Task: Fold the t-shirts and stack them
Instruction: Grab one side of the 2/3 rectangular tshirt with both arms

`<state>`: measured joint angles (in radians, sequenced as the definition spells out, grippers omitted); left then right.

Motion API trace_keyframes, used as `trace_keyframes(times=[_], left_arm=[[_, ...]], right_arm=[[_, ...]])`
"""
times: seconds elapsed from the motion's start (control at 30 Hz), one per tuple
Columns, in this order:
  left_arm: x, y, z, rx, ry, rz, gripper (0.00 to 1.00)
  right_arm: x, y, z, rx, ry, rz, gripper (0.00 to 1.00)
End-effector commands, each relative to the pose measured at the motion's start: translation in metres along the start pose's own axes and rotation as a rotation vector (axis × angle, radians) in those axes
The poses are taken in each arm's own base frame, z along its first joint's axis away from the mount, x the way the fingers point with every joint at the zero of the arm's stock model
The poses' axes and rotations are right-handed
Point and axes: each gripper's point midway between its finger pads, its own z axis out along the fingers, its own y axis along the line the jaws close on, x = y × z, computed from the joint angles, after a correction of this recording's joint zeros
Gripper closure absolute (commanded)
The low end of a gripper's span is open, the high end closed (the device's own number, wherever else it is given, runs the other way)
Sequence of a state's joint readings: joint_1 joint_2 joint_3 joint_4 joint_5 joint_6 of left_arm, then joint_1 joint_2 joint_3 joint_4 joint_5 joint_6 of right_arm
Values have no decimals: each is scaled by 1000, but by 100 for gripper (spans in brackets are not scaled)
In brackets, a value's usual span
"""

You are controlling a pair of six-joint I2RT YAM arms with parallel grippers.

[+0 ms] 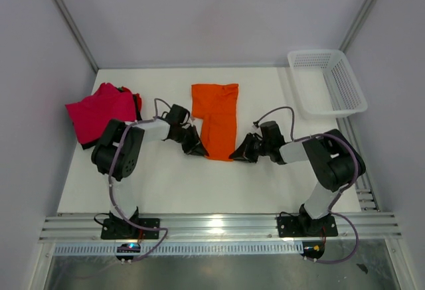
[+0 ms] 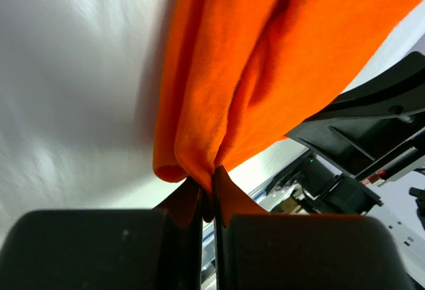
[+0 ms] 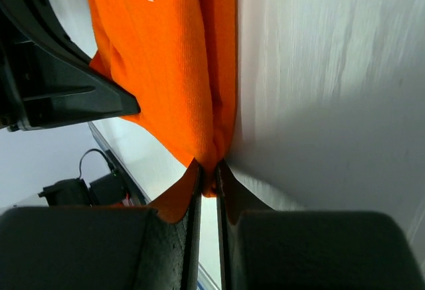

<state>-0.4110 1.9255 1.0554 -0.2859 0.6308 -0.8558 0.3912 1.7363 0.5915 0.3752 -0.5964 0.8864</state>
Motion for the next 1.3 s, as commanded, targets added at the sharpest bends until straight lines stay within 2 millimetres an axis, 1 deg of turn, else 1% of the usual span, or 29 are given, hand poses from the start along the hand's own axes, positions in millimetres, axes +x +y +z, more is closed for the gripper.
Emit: trace_keyframes(times=[0.0,0.03,0.1,0.17,0.3,0.33,0.4,0.43,0.57,0.6,0.63,0.67,0.7,0.73,0.77,0.8,0.83,0.87,0.9,0.93,1.0,1.03,1.07,1.1,1.13,1.17,1.2,1.23,1.27], left_arm=[[20,-4,-14,-72,-12,27,100],[27,-7,-14,-77,-1,39,100],[38,-16,-20,-83,3,52,100],[44,-22,-25,-81,4,65,100],[51,-38,-45,-79,-20,89,100],[51,-44,-50,-72,-29,99,100],[52,-46,-58,-82,-39,102,100],[50,-53,-64,-75,-60,118,100],[44,-66,-69,-66,-70,139,100],[42,-67,-68,-68,-68,141,100],[39,-73,-69,-59,-74,152,100],[35,-72,-66,-71,-73,150,100],[33,-72,-65,-79,-72,154,100],[28,-79,-67,-77,-78,173,100],[24,-78,-63,-92,-74,174,100],[21,-80,-63,-97,-74,180,100],[17,-90,-67,-89,-77,199,100],[12,-94,-68,-93,-85,208,100],[8,-93,-64,-107,-75,205,100],[0,-107,-69,-88,-96,226,100],[-7,-108,-69,-105,-89,229,100],[-13,-119,-74,-92,-109,248,100],[-16,-120,-77,-102,-108,252,100],[-21,-119,-74,-111,-106,249,100],[-28,-129,-80,-96,-124,262,100],[-34,-128,-85,-102,-126,260,100],[-42,-137,-91,-88,-147,272,100],[-48,-134,-88,-100,-142,263,100],[-56,-133,-92,-101,-151,255,100]], right_arm=[[19,-2,-12,47,29,-47,95],[27,-4,-14,68,46,-46,95],[38,0,-21,74,63,-63,95],[45,2,-26,74,72,-70,95],[62,5,-46,99,88,-93,95],[62,6,-49,96,82,-102,95],[69,2,-58,124,93,-92,95],[67,9,-64,106,74,-113,95],[59,21,-70,109,46,-146,95],[54,28,-70,101,35,-155,95],[51,29,-68,104,36,-158,95],[48,31,-66,104,34,-162,95],[40,40,-65,95,19,-174,95],[35,45,-63,92,13,-182,95],[31,45,-60,100,18,-188,96],[21,57,-59,86,-2,-206,95],[16,63,-57,81,-10,-217,96],[11,66,-56,83,-15,-227,95],[1,74,-54,84,-21,-246,95],[-4,78,-52,85,-26,-259,96],[-19,88,-49,83,-39,-280,96],[-26,90,-48,80,-47,-280,95],[-36,99,-49,69,-63,-287,96],[-40,96,-45,78,-58,-288,96],[-49,96,-45,83,-70,-285,96],[-61,105,-46,73,-90,-298,96],[-65,99,-43,92,-81,-293,96],[-71,101,-42,92,-87,-298,96],[-86,108,-46,86,-114,-301,96]])
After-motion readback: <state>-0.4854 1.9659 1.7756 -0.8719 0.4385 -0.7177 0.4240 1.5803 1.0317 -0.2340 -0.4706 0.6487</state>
